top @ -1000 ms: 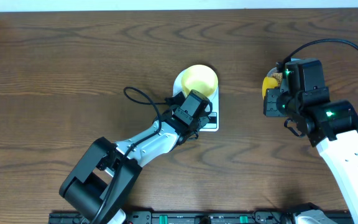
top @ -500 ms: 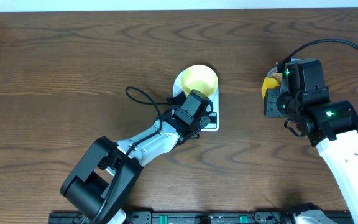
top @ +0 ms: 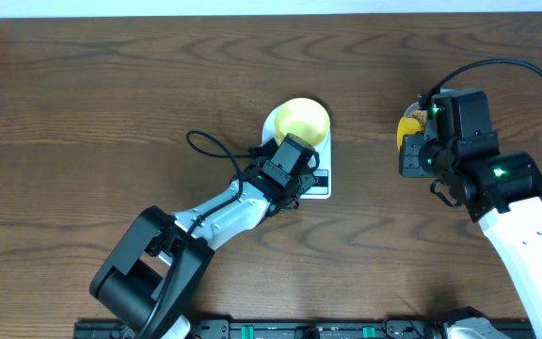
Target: Scoop item into bowl and weigh 50g on scale
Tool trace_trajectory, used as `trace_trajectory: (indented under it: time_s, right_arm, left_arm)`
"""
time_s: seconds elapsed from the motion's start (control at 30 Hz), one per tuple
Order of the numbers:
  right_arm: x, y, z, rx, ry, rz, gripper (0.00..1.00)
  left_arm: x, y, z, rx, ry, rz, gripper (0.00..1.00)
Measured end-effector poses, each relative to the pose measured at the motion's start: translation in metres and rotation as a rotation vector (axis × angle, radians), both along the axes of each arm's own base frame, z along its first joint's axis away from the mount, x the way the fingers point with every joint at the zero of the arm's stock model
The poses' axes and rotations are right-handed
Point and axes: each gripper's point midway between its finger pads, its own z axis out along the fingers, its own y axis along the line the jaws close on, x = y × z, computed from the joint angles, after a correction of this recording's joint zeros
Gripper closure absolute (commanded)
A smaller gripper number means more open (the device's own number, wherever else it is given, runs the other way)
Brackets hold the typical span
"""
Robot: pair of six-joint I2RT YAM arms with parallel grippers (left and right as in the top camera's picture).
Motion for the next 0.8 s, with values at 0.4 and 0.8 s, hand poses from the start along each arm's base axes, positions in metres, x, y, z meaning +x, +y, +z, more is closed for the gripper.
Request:
trace_trajectory:
  time_s: [0.4, 0.8]
  right_arm:
    - [0.0, 0.0, 0.0, 0.0, 0.0, 0.0, 0.99]
    - [0.0, 0.0, 0.0, 0.0, 0.0, 0.0, 0.99]
  left_arm:
    - [0.0, 0.0, 0.0, 0.0, 0.0, 0.0, 0.93]
    - [0.01, -0.014, 0.002, -0.064, -0.005, -0.002, 0.93]
